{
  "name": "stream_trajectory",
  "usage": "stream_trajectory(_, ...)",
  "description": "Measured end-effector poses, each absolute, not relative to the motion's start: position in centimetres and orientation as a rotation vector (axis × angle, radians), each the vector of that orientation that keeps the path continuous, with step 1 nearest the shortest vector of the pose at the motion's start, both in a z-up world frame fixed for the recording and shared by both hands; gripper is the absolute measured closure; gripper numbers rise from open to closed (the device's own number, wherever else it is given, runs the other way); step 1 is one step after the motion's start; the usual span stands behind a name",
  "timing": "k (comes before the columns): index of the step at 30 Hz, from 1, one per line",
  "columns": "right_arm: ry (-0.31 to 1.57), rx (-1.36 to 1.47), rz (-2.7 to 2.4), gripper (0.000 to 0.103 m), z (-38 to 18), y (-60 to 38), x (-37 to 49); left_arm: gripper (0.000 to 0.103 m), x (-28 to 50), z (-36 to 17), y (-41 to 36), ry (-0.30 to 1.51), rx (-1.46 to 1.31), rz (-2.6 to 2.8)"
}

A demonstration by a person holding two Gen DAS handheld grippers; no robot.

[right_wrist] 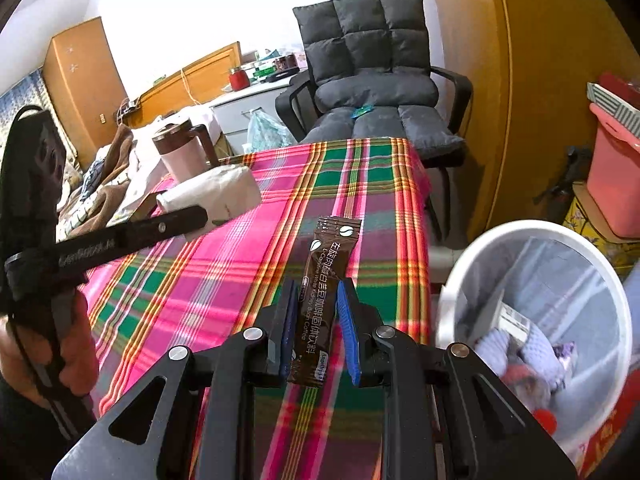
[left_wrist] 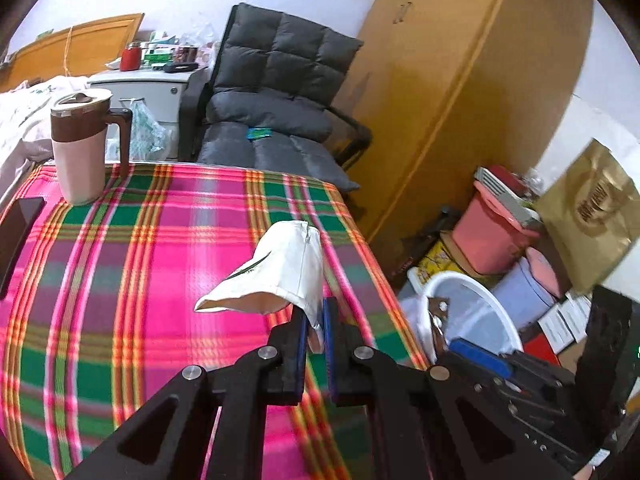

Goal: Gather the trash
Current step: 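Carry both packets over the white bin and open both tools to drop them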

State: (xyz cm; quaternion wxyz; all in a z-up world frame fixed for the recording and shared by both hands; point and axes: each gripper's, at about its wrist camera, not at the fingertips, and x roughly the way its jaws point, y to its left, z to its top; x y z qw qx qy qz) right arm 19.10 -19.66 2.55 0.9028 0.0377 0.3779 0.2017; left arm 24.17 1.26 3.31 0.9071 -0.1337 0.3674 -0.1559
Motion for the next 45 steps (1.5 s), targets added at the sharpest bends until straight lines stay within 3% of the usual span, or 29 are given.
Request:
stream_trajectory(18,0.759,0.117,0.364,0.080,3.0,-22.7,14.8,0.095,15.3,4.0,-3.9,0.735,-0.223,-0.414)
stream_trajectory(45,0.774,0.202,0.166,0.080,1.5,-31.3,14.6,0.095,18.9,2.6,-15.1,0.798,-0.104,-0.605)
